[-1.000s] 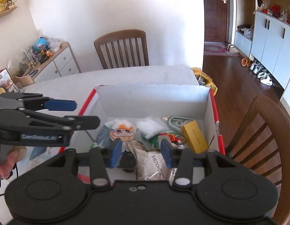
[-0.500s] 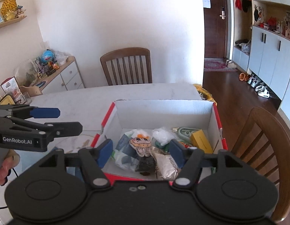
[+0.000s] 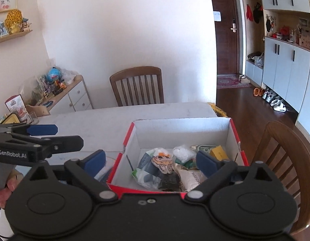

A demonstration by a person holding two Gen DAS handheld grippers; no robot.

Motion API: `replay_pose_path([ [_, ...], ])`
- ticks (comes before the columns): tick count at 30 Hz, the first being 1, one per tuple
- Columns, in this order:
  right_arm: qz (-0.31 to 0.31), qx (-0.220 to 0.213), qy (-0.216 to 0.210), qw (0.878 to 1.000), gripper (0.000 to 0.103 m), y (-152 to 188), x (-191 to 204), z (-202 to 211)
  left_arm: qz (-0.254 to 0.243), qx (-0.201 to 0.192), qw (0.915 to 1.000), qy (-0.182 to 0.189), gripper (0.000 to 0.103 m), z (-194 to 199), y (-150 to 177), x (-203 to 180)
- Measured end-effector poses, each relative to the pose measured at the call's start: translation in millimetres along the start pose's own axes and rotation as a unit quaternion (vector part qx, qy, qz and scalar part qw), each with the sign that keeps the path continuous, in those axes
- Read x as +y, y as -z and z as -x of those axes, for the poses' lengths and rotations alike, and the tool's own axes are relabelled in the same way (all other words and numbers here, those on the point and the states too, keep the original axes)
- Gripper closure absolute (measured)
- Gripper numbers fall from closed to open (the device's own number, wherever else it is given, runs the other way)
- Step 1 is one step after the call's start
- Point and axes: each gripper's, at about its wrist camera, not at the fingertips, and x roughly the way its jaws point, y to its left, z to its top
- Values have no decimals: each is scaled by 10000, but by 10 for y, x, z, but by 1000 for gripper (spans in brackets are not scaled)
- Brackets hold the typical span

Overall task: Organize objects
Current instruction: 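Withdraw both open tools from the box back over the table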

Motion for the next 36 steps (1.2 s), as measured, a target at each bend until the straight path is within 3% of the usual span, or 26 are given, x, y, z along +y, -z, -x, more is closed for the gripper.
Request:
replay_pose_path([
  [4, -93, -51, -19, 9999, 1, 42, 32, 44, 64, -24, 10000, 49, 0, 61, 19, 26],
  [18, -330, -158, 140, 9992, 1, 233, 125, 183, -70, -212, 9997, -26, 0, 237, 192, -16],
  [36, -431, -72, 389, 9983, 1, 371, 85, 228, -190, 76, 9997, 154, 0, 78, 372, -54],
])
